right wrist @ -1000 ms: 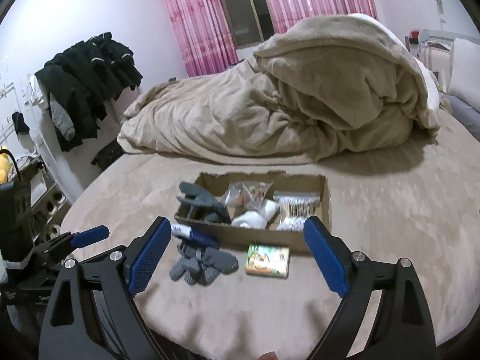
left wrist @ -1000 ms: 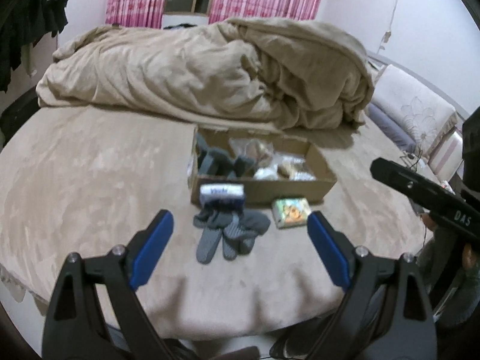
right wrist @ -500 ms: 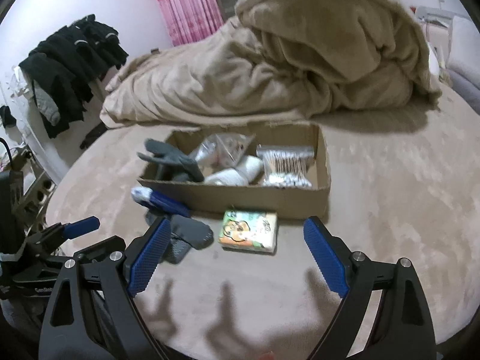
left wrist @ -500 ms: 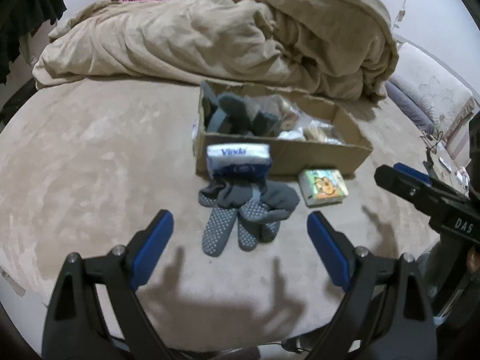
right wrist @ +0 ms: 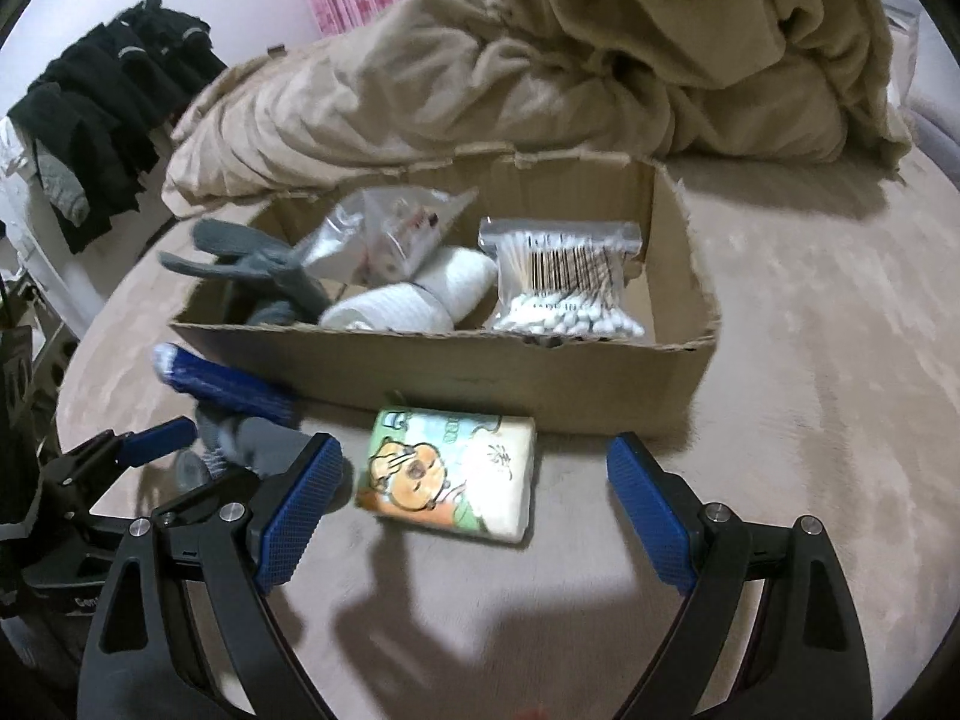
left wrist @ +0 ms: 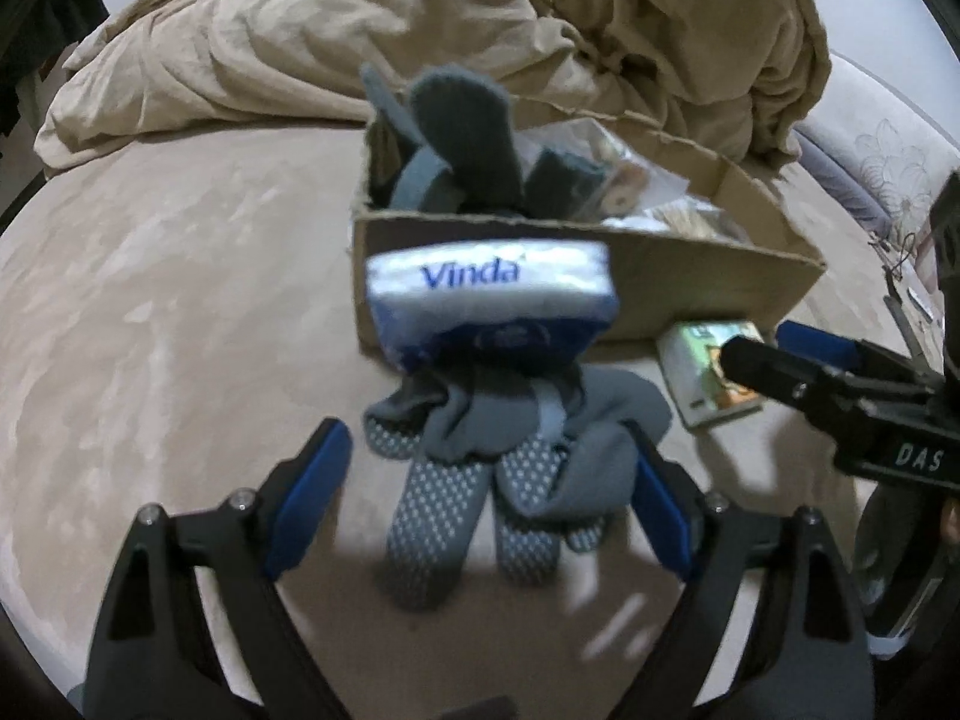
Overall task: Organize objects
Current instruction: 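Grasp the dotted grey gloves with the left tool while the right tool grasps the cartoon tissue pack, then place the dotted gloves in the box with the left tool while the right tool places the tissue pack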
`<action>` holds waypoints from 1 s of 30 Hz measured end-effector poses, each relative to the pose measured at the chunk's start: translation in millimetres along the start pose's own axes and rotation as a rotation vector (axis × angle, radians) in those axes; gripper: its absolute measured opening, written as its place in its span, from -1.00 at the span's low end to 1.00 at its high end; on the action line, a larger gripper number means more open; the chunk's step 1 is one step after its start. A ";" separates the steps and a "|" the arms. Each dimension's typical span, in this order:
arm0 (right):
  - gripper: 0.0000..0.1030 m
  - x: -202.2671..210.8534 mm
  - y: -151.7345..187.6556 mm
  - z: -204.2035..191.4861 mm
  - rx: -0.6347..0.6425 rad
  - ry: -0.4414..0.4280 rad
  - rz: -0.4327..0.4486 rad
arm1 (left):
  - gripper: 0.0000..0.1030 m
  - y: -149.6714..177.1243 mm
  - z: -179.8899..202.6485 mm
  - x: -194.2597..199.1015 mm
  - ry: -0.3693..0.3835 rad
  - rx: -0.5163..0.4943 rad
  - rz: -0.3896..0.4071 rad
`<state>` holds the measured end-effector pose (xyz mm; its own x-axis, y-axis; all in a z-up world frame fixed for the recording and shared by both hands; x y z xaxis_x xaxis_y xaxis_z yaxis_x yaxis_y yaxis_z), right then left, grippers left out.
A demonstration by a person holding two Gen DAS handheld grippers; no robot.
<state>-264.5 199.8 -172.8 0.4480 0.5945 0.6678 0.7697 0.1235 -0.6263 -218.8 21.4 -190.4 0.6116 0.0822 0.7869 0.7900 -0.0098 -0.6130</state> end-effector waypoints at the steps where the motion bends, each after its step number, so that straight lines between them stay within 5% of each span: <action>1: 0.79 -5.0 0.6 1.1 -0.005 -0.001 -0.011 | 0.70 -0.7 0.7 -1.8 0.001 -0.001 0.004; 5: 0.73 -18.8 4.5 -0.1 0.000 -0.002 -0.044 | 0.35 -3.3 5.1 -6.9 0.014 -0.013 0.018; 7: 0.40 -19.5 5.5 -1.2 -0.009 -0.019 -0.043 | 0.06 -3.3 10.7 -2.7 0.023 -0.032 0.027; 10: 0.38 -15.7 4.3 -3.4 -0.019 -0.023 -0.052 | -0.16 -2.1 16.8 5.6 0.026 -0.056 0.041; 30: 0.37 85.8 4.6 -39.3 0.001 -0.032 0.065 | -0.18 1.8 4.8 115.4 0.092 -0.011 0.125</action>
<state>-204.7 220.1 -102.6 0.4821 0.6260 0.6130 0.7393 0.0849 -0.6680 -147.0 35.7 -101.0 0.7058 -0.0116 0.7083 0.7080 -0.0256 -0.7058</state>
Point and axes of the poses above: each gripper's, at about its wrist camera, not at the fingertips, and x roughly against the way its jaws point, z to its right, y to its underside, the point moved 5 cm from there along -x, roughly the way its jaws point, and after that the axes turned 14 degrees about -y, right-handed, at the moved point
